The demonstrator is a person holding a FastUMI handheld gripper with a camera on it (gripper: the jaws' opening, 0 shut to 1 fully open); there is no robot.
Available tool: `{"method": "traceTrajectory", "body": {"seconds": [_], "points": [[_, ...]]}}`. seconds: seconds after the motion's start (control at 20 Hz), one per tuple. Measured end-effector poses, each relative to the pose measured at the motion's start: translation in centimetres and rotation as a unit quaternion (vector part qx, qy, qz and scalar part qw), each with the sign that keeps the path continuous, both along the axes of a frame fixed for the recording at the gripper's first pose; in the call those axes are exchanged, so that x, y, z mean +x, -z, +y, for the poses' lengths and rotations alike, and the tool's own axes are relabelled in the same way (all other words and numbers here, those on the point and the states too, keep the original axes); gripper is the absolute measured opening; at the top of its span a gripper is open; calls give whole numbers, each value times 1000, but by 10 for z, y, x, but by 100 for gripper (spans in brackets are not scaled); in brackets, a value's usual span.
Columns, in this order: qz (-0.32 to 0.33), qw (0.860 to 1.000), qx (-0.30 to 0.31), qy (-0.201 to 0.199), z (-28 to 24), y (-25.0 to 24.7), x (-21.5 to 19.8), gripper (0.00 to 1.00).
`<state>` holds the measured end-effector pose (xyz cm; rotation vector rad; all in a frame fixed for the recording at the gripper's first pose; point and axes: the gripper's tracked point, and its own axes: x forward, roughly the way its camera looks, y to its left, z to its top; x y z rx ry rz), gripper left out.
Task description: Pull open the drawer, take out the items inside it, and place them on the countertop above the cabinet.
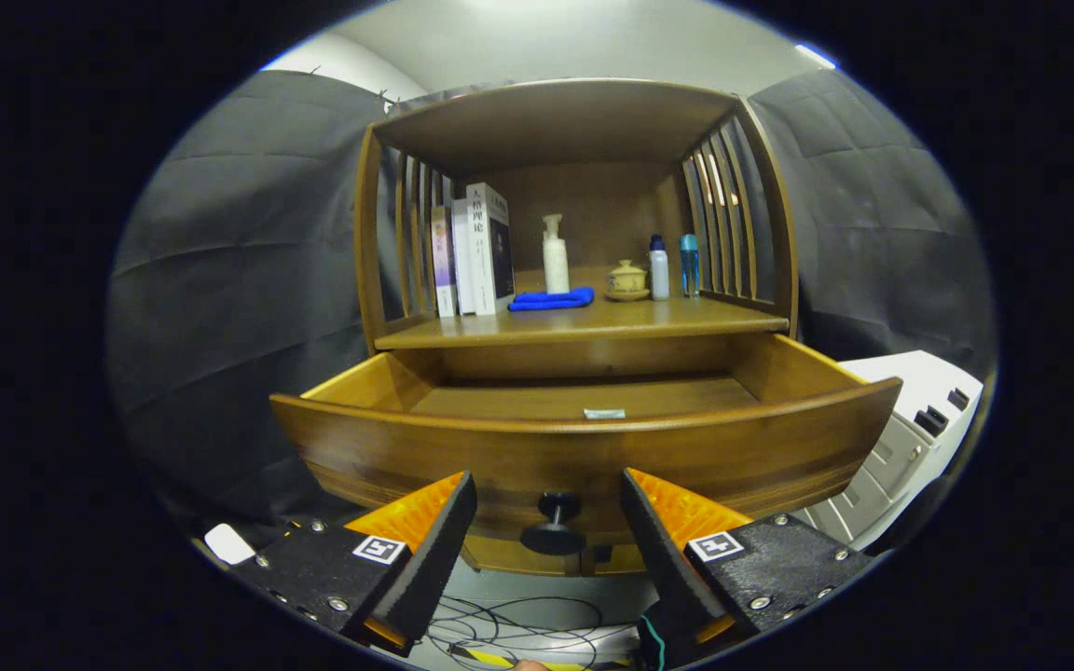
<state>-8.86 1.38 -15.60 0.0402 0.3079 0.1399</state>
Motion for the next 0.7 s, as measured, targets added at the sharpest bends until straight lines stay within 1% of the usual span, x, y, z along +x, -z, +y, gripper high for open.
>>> {"method": "traceTrajectory", "body": {"seconds": [0.15,0.25,0.35,0.45,0.55,0.7], "points": [[-12,999,-46,5,-6,-33,13,95],[-2,997,-72,11,-9,-43,24,95],[-2,995,-99,8,-7,-56,38,95],[-2,994,-106,10,-5,-67,58,95],[22,994,-101,24,-6,-65,79,95],[82,990,-101,54,-15,-54,117,95]]}}
